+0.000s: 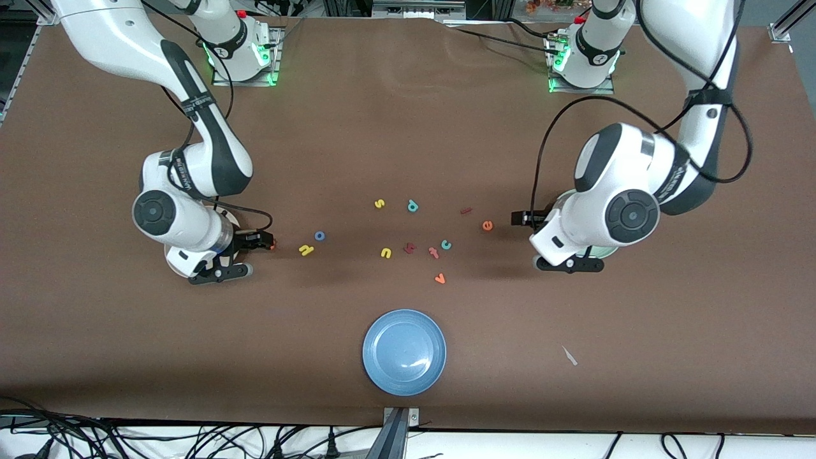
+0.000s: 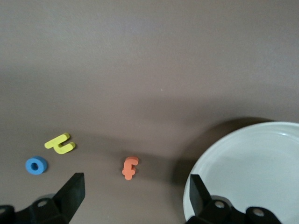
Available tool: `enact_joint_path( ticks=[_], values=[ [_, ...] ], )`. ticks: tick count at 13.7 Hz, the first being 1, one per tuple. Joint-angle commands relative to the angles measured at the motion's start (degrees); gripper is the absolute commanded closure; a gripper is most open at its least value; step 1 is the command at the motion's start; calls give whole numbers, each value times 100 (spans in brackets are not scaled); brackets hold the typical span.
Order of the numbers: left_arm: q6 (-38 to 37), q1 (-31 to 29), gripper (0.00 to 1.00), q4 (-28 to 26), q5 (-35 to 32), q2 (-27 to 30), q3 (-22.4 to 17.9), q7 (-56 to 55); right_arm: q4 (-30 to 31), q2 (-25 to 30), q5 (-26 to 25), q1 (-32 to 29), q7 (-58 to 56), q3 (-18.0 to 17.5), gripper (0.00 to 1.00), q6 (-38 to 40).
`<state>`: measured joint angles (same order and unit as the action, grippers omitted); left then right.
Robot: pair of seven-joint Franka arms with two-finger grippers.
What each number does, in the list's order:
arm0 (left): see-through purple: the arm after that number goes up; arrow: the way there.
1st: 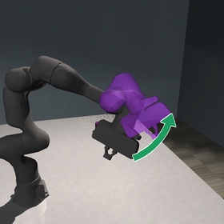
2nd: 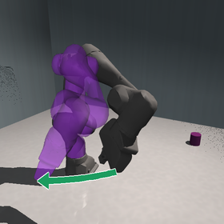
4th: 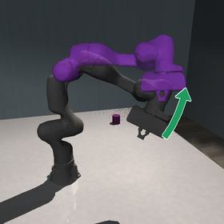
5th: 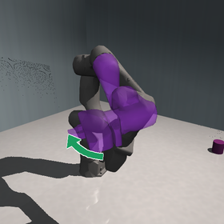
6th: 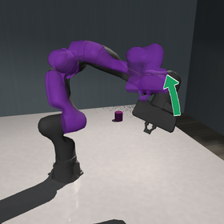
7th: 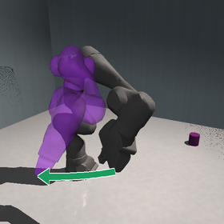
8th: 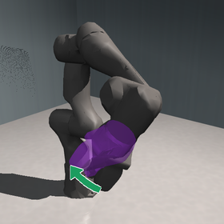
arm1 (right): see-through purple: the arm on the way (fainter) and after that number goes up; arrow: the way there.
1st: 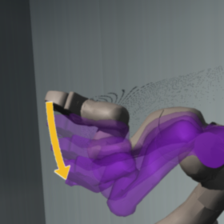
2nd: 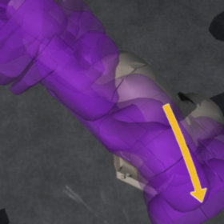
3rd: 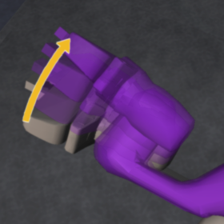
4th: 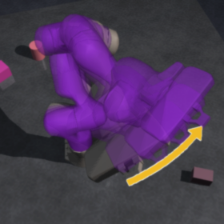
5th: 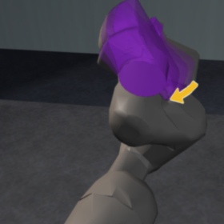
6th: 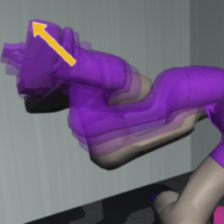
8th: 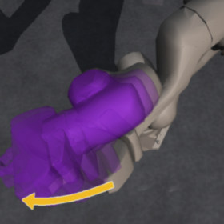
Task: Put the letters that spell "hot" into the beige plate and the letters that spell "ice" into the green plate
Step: 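Reach the right gripper to the orange f while the left gripper reaches letters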
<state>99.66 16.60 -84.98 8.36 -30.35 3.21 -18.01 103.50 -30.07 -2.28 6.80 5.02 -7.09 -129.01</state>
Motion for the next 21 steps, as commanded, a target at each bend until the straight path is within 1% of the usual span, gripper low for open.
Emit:
enact_joint_path(
  ticks=[1, 2, 3, 4, 6, 7, 8, 10, 12, 13, 15, 17, 18, 21],
  values=[
    [902, 308, 0, -649, 166, 29, -58, -473, 380, 186, -369, -47, 481, -249, 1, -212],
    [1167, 431, 0, -799, 166, -67, -58, -606, 512, 177, -553, -56, 648, -249, 1, -386],
    [1317, 528, 0, -861, 166, -207, -58, -781, 678, 185, -633, -47, 806, -266, 1, -623],
    [1380, 616, 0, -862, 166, -365, -58, -992, 784, 177, -651, -56, 886, -345, 1, -782],
    [1476, 765, 0, -871, 166, -603, -58, -1204, 925, 142, -660, -56, 931, -372, 1, -949],
    [1729, 783, 0, -949, 166, -647, -58, -1274, 1013, 133, -660, -64, 931, -372, 1, -1081],
    [2097, 783, 0, -1150, 166, -648, -49, -1318, 1084, 133, -660, -65, 939, -372, 1, -1178],
    [2574, 888, 7, -1493, 158, -648, -49, -1319, 1111, 98, -660, -73, 983, -372, 1, -1214],
    [2760, 915, 9, -1635, 149, -700, -49, -1310, 1111, 80, -660, -91, 983, -372, 1, -1223],
    [2769, 915, 12, -1688, 149, -718, -49, -1310, 1111, 45, -660, -91, 983, -372, 1, -1249],
    [2769, 924, 21, -1706, 175, -718, -49, -1336, 1111, 19, -660, -108, 983, -372, 9, -1302],
    [2769, 933, 34, -1688, 175, -718, -49, -1477, 1111, -25, -660, -126, 966, -363, 10, -1337],
    [2769, 950, 38, -1671, 175, -718, -49, -1486, 1111, -43, -669, -126, 957, -363, 12, -1433],
    [2778, 968, 39, -1662, 175, -736, -49, -1495, 1146, -87, -669, -126, 939, -355, 13, -1539]
  ],
)
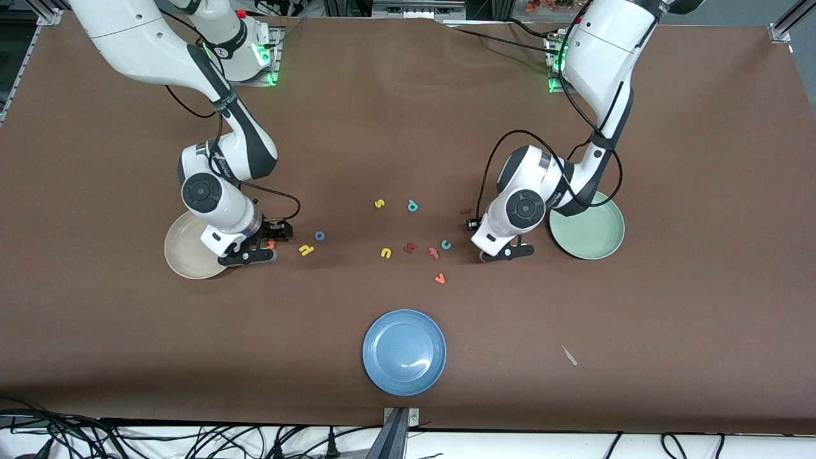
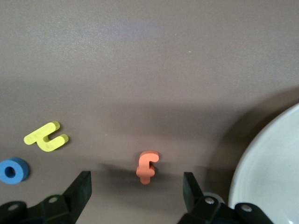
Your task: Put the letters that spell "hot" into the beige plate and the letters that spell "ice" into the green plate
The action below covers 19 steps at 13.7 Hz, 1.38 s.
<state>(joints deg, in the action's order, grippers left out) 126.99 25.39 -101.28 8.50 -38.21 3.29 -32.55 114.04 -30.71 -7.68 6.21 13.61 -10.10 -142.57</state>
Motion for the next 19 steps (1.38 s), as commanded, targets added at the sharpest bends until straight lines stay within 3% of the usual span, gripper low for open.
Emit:
enact_joint_path(
  ticks=[1, 2, 5, 10, 13, 16, 19],
  values=[
    [45, 97, 40, -24, 161, 15, -57, -41, 92, -66, -128, -67, 72, -54, 13, -270],
    [45, 98, 43, -15, 161, -2, -57, -76, 118, -110, -128, -67, 63, -45, 16, -375],
    [45, 98, 51, -6, 161, -29, -57, -111, 180, -102, -128, -67, 28, -45, 46, -420],
    [37, 106, 70, -15, 152, -20, -57, -199, 189, -102, -128, -67, 10, -36, 73, -394],
    [28, 106, 84, -6, 143, -20, -57, -199, 215, -75, -128, -67, 2, -36, 97, -385],
    [-33, 71, 85, 38, 108, 50, -57, -190, 215, 292, -120, -67, -435, 130, 98, -71],
    [-313, -60, 85, 64, 56, 479, -109, -59, 189, 767, -111, -67, -955, 245, 99, 423]
  ],
)
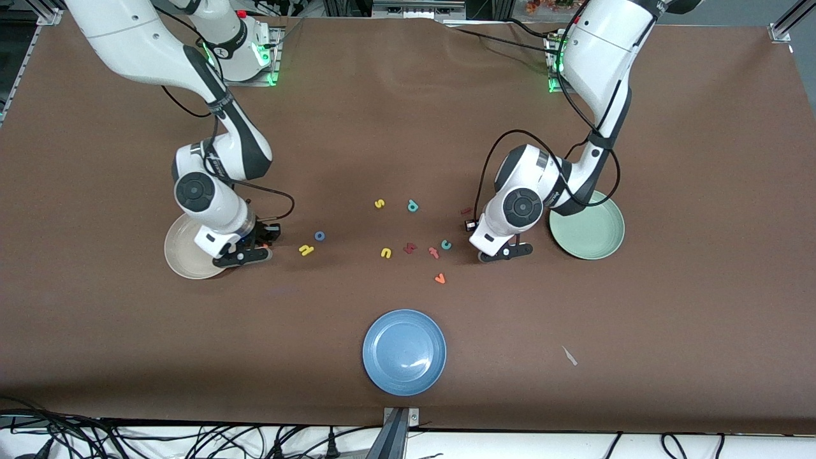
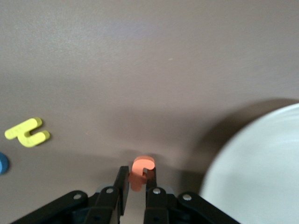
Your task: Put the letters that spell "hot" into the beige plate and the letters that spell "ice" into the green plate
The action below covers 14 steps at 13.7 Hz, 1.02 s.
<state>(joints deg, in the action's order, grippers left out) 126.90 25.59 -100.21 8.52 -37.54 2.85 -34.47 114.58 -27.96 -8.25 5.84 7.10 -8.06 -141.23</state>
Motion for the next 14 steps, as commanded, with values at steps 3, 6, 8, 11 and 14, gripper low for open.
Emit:
enact_joint_path(
  ticks=[3, 6, 8, 11, 14],
  values=[
    [-1584, -510, 88, 282, 53, 703, -65, 913, 143, 862, -54, -389, -1084, 103, 99, 666],
    [-3027, -1133, 88, 318, -199, 1116, -74, 1984, 231, 853, -54, -575, -1815, 383, 98, 606],
    [-3355, -1477, 88, 257, -595, 1223, -56, 2530, 240, 810, -28, -610, -1835, 401, 88, 571],
    [-3286, -1821, 91, 221, -913, 820, -56, 2840, 293, 801, 7, -611, -1826, 401, 63, 562],
    [-2927, -1839, 91, 160, -948, 336, -56, 2841, 293, 809, 25, -611, -1747, 401, 63, 570]
  ],
)
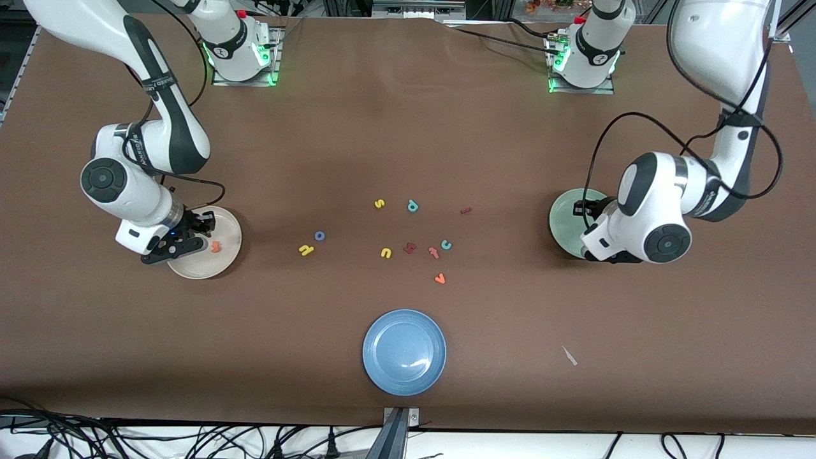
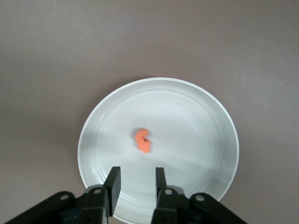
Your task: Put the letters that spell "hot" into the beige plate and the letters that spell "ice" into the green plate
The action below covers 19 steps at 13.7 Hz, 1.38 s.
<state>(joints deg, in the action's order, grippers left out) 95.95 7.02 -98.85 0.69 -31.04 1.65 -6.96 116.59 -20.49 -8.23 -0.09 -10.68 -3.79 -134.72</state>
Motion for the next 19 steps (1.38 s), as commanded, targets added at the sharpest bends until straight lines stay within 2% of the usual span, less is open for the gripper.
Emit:
enact_joint_path(
  ticks=[1, 3, 4, 5, 6, 7, 8, 9, 11, 15, 19],
  values=[
    [239, 19, 91, -11, -157, -402, 63, 81, 92, 63, 32, -18, 39, -34, 63, -72],
    [345, 28, 89, -29, -157, -578, 63, 72, 83, 63, 58, -18, 100, -60, 59, -63],
    [345, 28, 80, -38, -157, -578, 63, 80, 57, 63, 101, -9, 249, -95, 59, -71],
    [328, 28, 53, -30, -157, -570, 63, 72, 39, 54, 189, 0, 416, -200, 58, -72],
    [328, 28, 24, -21, -148, -552, 63, 72, -4, 46, 303, 0, 496, -375, 52, -80],
    [328, 28, 4, 14, -113, -526, 72, 54, -48, -24, 495, 17, 557, -507, 48, -106],
    [301, 28, 0, 67, -87, -473, 81, 19, -118, -103, 715, 61, 654, -639, 47, -168],
    [293, 28, 0, 85, -52, -368, 89, -33, -171, -208, 882, 201, 785, -710, 42, -264],
    [301, 106, 0, 94, 421, -140, 107, -340, -285, -376, 937, 526, 1180, -745, 40, -475],
    [476, 641, 7, 76, 1090, 107, 116, -1174, -803, -928, 902, 1141, 2059, -746, 40, -704],
    [1747, 1564, 14, -108, 1433, -6, 133, -2641, -1033, -1281, 875, 1327, 2158, -737, 40, -879]
  ],
)
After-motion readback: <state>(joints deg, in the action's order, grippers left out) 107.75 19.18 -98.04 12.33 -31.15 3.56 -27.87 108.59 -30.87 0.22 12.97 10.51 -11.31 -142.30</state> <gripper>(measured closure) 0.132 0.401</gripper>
